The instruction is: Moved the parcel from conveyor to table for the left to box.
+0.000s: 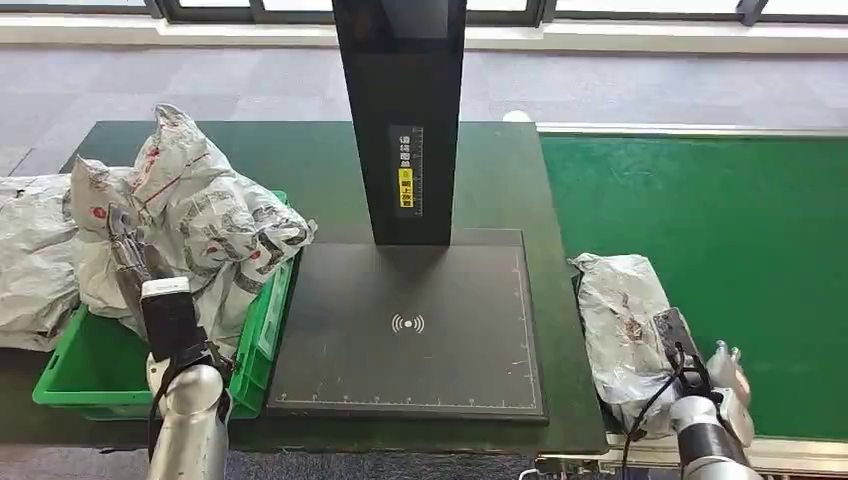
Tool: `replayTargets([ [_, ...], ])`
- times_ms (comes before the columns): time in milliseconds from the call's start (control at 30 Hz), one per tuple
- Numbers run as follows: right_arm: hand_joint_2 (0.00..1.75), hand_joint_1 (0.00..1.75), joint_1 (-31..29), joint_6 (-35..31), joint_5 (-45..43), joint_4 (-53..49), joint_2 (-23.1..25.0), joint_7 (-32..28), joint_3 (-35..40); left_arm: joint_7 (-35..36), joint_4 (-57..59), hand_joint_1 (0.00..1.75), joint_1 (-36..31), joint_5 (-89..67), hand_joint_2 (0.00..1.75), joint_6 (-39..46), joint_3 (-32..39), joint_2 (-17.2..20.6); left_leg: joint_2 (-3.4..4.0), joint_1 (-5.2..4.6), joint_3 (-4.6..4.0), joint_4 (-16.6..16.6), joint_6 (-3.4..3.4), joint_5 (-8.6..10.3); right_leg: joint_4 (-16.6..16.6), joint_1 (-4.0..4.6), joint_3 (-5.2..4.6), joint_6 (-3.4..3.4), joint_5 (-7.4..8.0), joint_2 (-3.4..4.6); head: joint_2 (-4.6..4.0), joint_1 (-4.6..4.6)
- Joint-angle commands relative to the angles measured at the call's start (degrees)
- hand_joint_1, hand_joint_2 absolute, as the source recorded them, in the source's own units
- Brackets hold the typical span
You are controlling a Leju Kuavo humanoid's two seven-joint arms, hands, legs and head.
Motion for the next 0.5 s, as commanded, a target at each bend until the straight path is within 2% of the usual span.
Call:
replayTargets([
  [33,1.75,0.0,-6.25,0.37,0.94,6.96,6.73,-6.3,-3.28,-0.52,6.54,0.0,-2.7,1.19,0.0,0.15,-1.49,0.77,0.34,0.02,0.12,-0.05,0.0,-0.02,-0.05,0.03,0.03,-0.04,0.09,0.29,0.0,0.0],
  [100,1.75,0.0,-6.28,0.41,1.01,6.99,6.72,-6.12,-3.25,-0.56,6.57,0.0,-2.69,1.22,0.0,0.18,-1.53,0.81,0.37,0.01,0.13,-0.06,-0.01,-0.01,-0.05,0.04,0.02,-0.04,0.11,0.29,0.0,0.0],
  [133,1.75,0.0,-6.86,4.35,-0.7,7.1,7.65,-11.88,-3.35,-0.57,6.81,0.0,-2.83,1.25,0.0,0.17,-1.73,0.93,0.36,0.0,0.11,-0.06,-0.01,0.0,-0.02,0.02,-0.03,-0.03,0.09,0.27,0.0,0.0],
  [167,1.75,0.0,-7.54,11.35,-2.89,6.75,9.72,-19.17,-2.87,-0.57,7.72,0.0,-3.46,1.44,0.0,0.23,-1.85,1.0,0.49,0.02,0.18,-0.09,-0.02,-0.01,-0.06,0.05,-0.01,-0.06,0.12,0.37,0.0,0.0],
  [200,1.75,0.0,-7.6,11.45,-3.0,6.29,10.77,-19.05,-2.61,-0.56,7.99,0.0,-3.72,1.45,0.0,0.19,-1.93,1.02,0.49,0.02,0.17,-0.07,-0.03,-0.01,-0.04,0.07,-0.03,-0.06,0.11,0.38,0.0,0.0],
  [233,1.75,0.21,-7.72,14.21,-2.68,6.27,12.76,-20.55,-0.81,-0.7,8.75,0.0,-4.57,1.42,0.0,0.3,-2.04,0.91,0.49,0.02,0.12,-0.04,-0.03,-0.01,0.0,0.09,-0.07,-0.05,0.11,0.37,0.0,0.0],
  [267,1.75,1.27,-7.61,14.64,-2.52,6.09,13.82,-20.88,0.1,-0.71,9.1,0.0,-5.07,1.29,0.0,0.39,-2.19,0.83,0.58,0.02,0.18,-0.09,-0.07,0.0,-0.02,0.09,-0.05,-0.04,0.12,0.4,0.0,0.0],
  [300,1.75,1.4,-7.24,18.71,-2.74,6.46,15.45,-24.1,1.76,-0.68,9.65,0.0,-5.95,1.18,0.0,0.45,-2.33,0.83,0.55,0.01,0.13,-0.06,-0.06,0.0,0.06,0.08,-0.08,-0.04,0.11,0.39,0.0,0.0],
  [367,1.75,1.4,-6.22,19.55,-3.26,5.93,16.58,-24.94,3.4,-0.49,10.04,0.0,-6.49,1.11,0.0,0.66,-2.24,1.01,0.63,0.06,0.18,-0.09,-0.11,0.02,0.04,0.13,-0.05,-0.07,0.13,0.45,0.0,0.0],
  [400,1.75,1.71,-6.04,19.53,-3.63,5.93,16.42,-25.02,4.03,-0.48,9.97,0.0,-6.44,1.14,0.0,0.62,-2.2,1.06,0.59,0.09,0.16,-0.06,-0.13,0.01,0.04,0.21,-0.06,-0.09,0.13,0.45,0.0,0.0],
  [500,1.75,1.75,-5.71,20.27,-3.52,6.28,16.0,-25.42,5.41,-0.46,9.91,0.0,-5.76,1.33,0.0,0.78,-1.9,1.42,0.86,0.07,0.24,-0.11,-0.17,-0.03,0.03,0.25,-0.11,-0.18,0.2,0.8,0.0,0.0],
])
